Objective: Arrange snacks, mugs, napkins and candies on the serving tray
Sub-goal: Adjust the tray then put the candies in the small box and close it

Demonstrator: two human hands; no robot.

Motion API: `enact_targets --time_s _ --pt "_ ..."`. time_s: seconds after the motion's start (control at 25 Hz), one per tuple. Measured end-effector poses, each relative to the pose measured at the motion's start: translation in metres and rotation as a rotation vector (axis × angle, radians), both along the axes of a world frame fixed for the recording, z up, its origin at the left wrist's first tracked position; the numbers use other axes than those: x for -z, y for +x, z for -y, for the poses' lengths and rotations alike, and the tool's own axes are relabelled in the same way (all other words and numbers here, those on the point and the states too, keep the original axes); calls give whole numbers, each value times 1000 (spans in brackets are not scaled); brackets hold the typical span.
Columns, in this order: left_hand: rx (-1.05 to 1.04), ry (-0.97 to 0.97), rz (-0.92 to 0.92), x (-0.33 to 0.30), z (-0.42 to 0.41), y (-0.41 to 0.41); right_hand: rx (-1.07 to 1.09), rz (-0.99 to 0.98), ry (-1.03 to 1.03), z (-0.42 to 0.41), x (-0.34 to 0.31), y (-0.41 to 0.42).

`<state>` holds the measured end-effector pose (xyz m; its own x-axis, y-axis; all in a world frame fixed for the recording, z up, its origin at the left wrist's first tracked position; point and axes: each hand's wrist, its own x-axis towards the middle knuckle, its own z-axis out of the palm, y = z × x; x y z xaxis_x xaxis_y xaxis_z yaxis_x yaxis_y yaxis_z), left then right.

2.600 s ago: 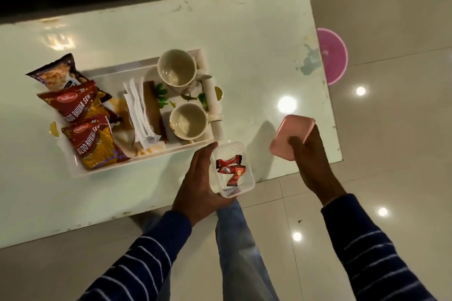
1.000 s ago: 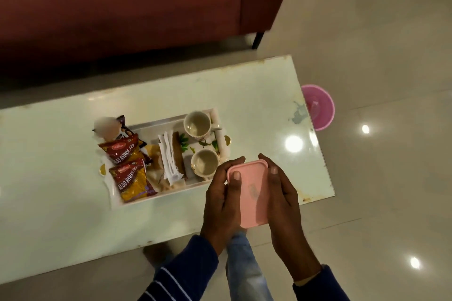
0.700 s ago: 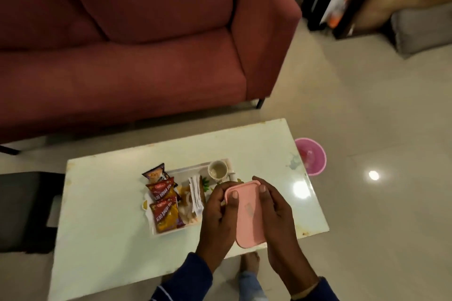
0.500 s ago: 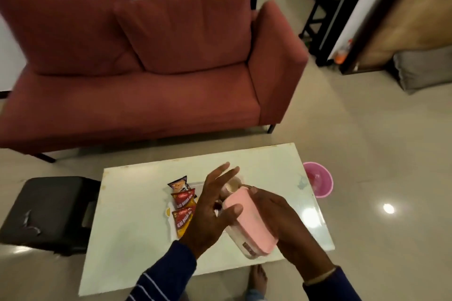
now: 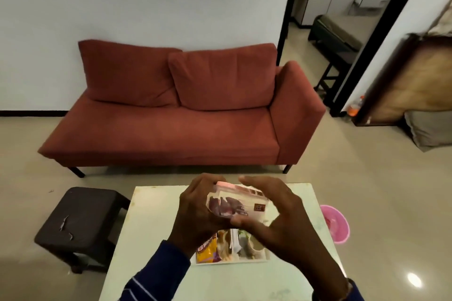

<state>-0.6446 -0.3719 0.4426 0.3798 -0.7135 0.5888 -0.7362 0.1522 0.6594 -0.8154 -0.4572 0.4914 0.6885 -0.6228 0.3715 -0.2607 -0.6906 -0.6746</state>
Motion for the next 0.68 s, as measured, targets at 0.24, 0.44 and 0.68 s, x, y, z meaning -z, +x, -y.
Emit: enact_targets --time_s 0.24,0.44,0.68 --pt "15 -6 112 -6 -4 -1 -43 -55 -144 -24 -8 23" --pt "219 22 -222 -17 -3 12 -46 96 76 -15 -10 14" --pt "298 219 -297 -16 -6 15 -157 245 422 2 -9 -3"
